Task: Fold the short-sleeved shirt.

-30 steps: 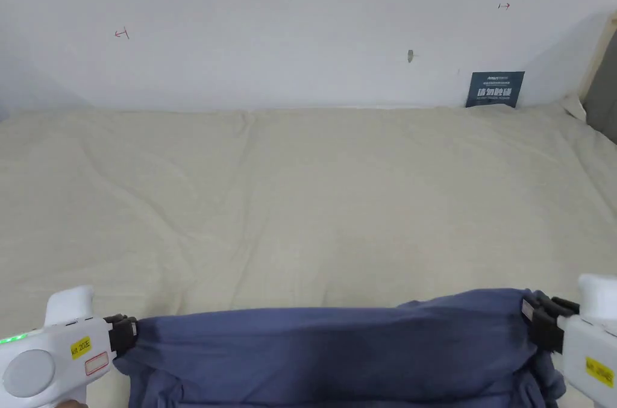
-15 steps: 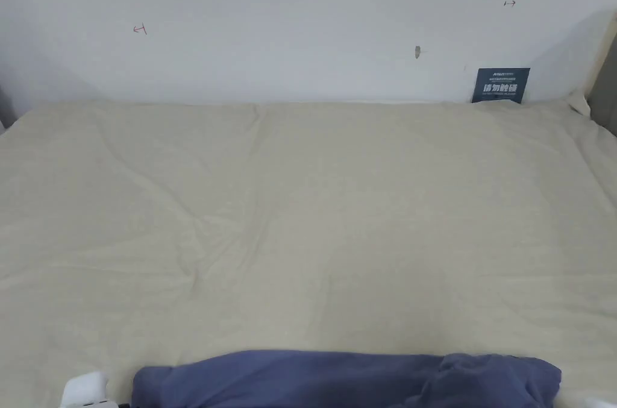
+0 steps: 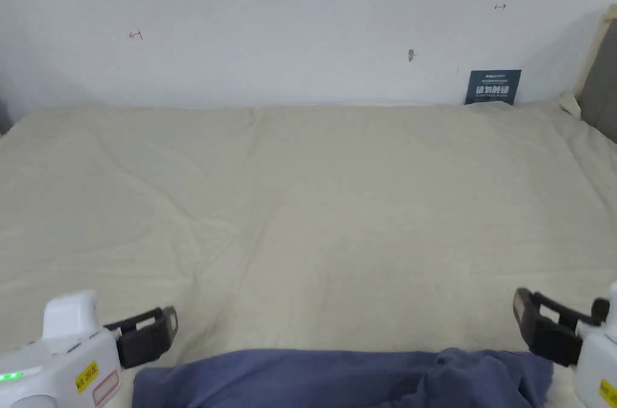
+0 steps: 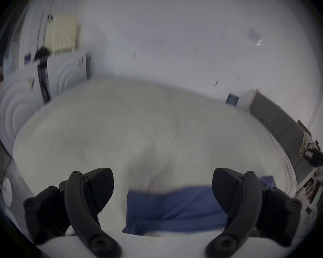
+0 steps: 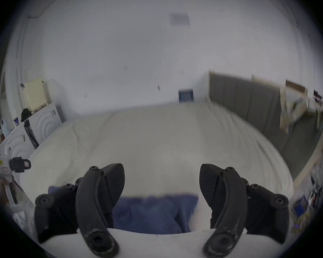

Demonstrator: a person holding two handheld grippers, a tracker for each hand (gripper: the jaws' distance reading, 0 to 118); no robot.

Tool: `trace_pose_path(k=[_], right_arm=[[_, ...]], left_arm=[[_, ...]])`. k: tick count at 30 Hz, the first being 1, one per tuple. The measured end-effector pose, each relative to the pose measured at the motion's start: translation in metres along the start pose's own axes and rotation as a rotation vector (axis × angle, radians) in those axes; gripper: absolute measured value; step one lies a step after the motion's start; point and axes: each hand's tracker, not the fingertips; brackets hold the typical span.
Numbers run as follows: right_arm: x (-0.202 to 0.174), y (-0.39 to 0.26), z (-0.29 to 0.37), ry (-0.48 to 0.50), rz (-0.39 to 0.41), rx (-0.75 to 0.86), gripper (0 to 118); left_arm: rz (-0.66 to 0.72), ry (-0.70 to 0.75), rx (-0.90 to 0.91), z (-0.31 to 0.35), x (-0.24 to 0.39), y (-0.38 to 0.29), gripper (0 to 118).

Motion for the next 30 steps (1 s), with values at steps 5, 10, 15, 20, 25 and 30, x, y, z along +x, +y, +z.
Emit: trace_pose_path(k=[5, 10, 15, 20, 25, 30], right_arm=[[-0.038, 0.033, 0.014, -0.014, 0.118, 0.208, 85], [-0.067, 0.041, 0.019, -0.037, 0.186, 0.298, 78], [-0.076, 0.042, 0.017, 0.002, 0.176, 0.286, 67], [-0.077, 0.038, 0.013, -0.07, 0.173, 0.331, 0], [-0.074, 0.036, 0.009, -0.036, 0.163, 0.299, 0], [-0.074, 0.033, 0.005, -0.03, 0.157, 0.27, 0]], left_arm=[[-0.138, 0.041, 0.253, 0.022, 0.048, 0.028, 108], [-0.213, 0.048, 0.372, 0.027, 0.078, 0.035, 92], [-0.167, -0.028, 0.378, 0.028, 0.089, 0.036, 6], [-0.147, -0.042, 0.364, 0.025, 0.089, 0.033, 2], [-0.142, -0.054, 0.34, 0.021, 0.084, 0.033, 2], [-0.061, -0.127, 0.152, 0.006, 0.06, 0.034, 2]])
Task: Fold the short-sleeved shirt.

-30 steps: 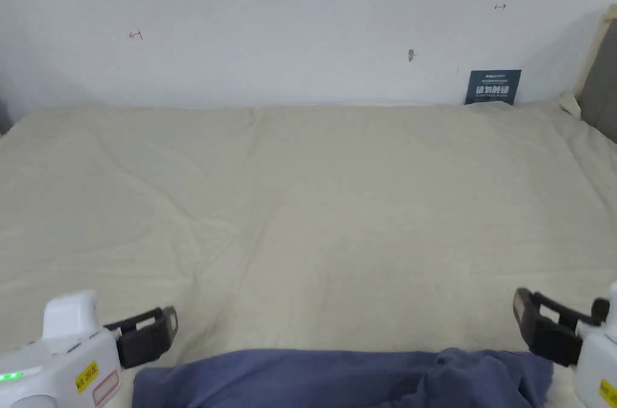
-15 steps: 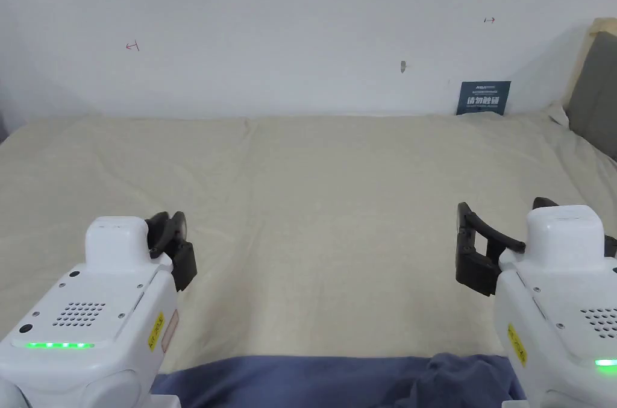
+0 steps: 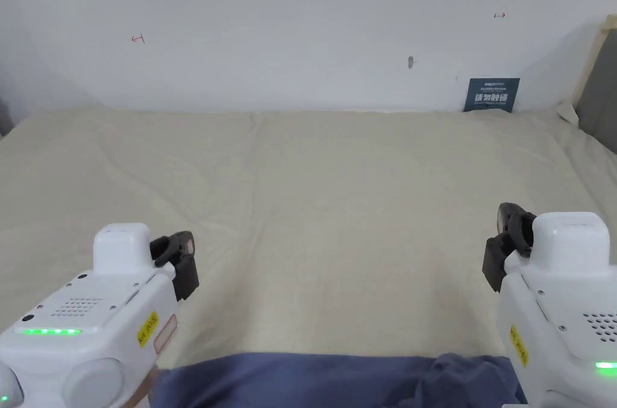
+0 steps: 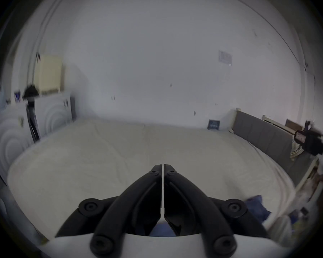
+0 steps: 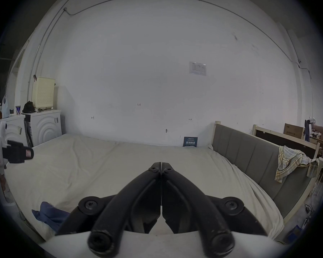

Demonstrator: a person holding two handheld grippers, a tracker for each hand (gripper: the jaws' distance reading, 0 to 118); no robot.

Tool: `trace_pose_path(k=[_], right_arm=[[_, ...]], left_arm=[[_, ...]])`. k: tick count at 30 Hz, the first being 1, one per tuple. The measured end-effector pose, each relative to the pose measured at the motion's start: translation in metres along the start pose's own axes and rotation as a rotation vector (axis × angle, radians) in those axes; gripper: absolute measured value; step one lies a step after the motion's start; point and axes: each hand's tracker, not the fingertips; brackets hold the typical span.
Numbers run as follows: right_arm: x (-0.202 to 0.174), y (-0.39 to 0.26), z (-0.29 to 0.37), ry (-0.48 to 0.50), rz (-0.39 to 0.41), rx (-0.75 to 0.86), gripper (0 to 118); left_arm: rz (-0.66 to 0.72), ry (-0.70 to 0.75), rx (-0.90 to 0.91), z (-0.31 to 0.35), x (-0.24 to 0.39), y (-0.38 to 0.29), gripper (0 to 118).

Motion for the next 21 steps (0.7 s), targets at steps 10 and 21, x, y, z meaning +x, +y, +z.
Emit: trace_pose_path(k=[10, 21], right_arm=[[-0.005, -0.01, -0.013, 0.0, -0.001, -0.064, 0], [-0.03, -0.019, -0.025, -0.008, 0.012, -0.142, 0]], left_arm=[[0.426, -0.193, -0.458, -0.033, -0.129, -0.06, 24], [0.554, -0.152, -0.681, -0.071, -0.196, -0.136, 102]])
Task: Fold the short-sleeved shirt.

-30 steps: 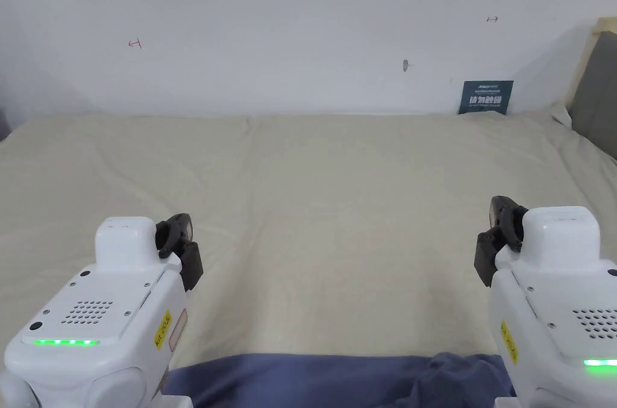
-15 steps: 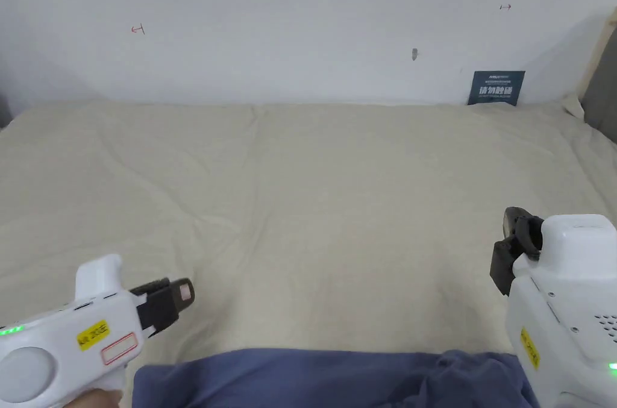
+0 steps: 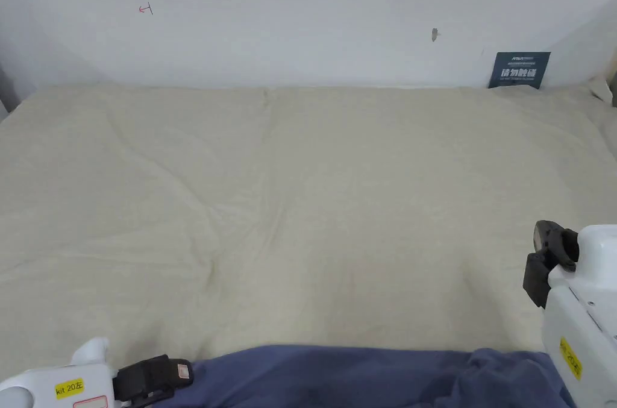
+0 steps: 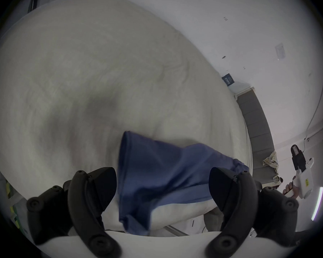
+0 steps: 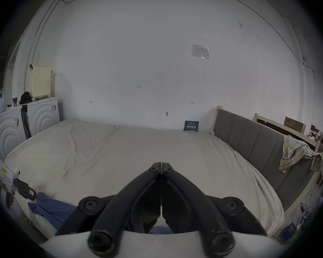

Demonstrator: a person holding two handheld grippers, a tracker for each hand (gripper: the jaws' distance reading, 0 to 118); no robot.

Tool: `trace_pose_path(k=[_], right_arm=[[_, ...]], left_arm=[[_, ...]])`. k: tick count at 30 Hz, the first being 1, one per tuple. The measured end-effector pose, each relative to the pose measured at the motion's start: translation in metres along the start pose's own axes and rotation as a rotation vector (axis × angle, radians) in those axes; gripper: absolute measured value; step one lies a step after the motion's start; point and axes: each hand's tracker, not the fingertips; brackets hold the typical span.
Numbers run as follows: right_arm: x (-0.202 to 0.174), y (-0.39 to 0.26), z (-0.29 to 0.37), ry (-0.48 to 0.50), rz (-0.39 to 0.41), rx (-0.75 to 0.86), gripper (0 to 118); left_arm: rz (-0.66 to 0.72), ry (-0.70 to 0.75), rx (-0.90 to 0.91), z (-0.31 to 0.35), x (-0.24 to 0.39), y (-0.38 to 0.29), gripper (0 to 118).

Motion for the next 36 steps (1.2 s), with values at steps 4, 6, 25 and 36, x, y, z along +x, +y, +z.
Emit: trace_pose_path(k=[4, 6, 25, 36], right_arm=[[-0.01, -0.002, -0.002, -0.003, 0.022, -0.025, 0], [0.001, -0.005, -0.011, -0.004, 0.027, -0.035, 0], [0.013, 0.009, -0.006, -0.02, -0.007, -0.019, 0], [0.037, 0.0, -0.007, -0.004, -0.038, 0.011, 0]], left_arm=[[0.028, -0.01, 0.006, -0.014, -0.013, -0.002, 66], [0.04, 0.004, 0.001, -0.023, -0.014, -0.003, 60], [-0.102, 0.101, 0.211, 0.047, 0.022, 0.012, 4], [-0.155, 0.237, 0.207, 0.072, 0.043, 0.002, 3]])
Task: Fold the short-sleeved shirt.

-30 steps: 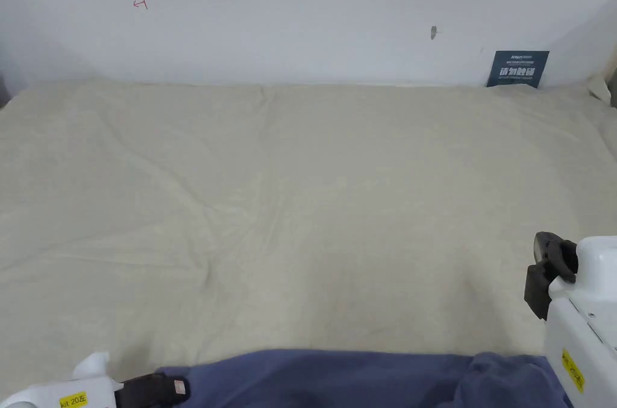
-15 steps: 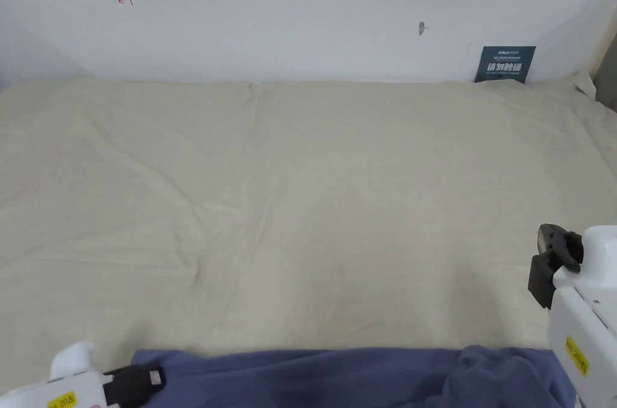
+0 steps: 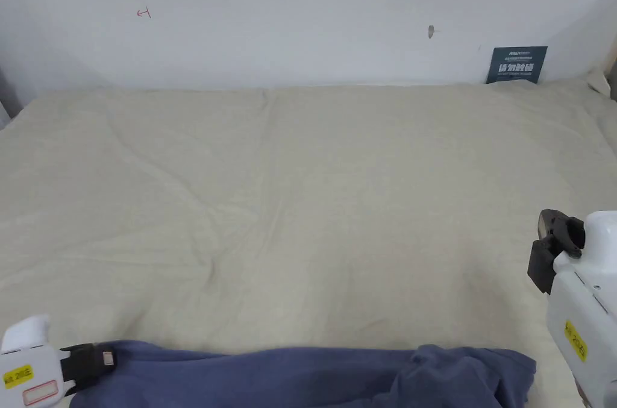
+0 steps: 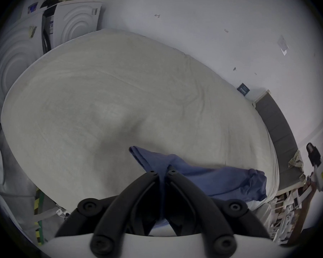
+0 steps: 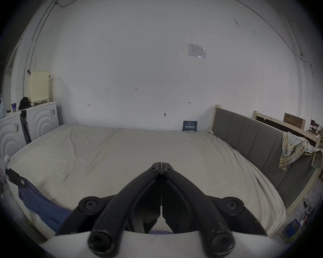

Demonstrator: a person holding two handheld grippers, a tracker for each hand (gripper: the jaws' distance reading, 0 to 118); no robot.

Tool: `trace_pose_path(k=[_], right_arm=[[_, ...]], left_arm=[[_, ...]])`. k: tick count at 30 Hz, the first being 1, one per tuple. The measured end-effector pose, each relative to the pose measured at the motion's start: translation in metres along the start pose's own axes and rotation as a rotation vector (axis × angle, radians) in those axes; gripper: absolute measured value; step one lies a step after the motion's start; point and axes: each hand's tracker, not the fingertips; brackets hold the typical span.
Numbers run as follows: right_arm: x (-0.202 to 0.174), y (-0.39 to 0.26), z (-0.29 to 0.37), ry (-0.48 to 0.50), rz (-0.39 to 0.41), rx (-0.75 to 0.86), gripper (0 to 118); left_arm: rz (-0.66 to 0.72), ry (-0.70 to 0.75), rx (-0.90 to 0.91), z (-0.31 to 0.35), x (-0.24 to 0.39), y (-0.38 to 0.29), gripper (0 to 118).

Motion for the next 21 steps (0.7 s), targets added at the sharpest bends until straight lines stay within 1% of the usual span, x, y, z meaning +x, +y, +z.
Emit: trace_pose_path(k=[5, 9, 13, 17, 19, 21], right_arm=[[0.009, -0.004, 0.001, -0.009, -0.005, -0.005, 0], [0.014, -0.006, 0.006, -0.012, -0.009, -0.002, 0], [0.022, -0.009, 0.009, -0.019, -0.012, -0.005, 0], [0.033, -0.012, 0.011, -0.038, -0.016, -0.011, 0], [0.037, -0.014, 0.012, -0.045, -0.02, -0.016, 0], [0.041, -0.014, 0.015, -0.053, -0.021, -0.019, 0]], left_arm=[[-0.108, -0.118, -0.022, -0.009, 0.069, -0.01, 3], [-0.2, -0.188, -0.083, -0.037, 0.122, -0.017, 3], [-0.25, -0.223, -0.157, -0.073, 0.173, -0.035, 3], [-0.294, -0.213, -0.204, -0.112, 0.216, -0.06, 3], [-0.319, -0.184, -0.238, -0.132, 0.233, -0.072, 3], [-0.32, -0.161, -0.281, -0.152, 0.241, -0.08, 3]])
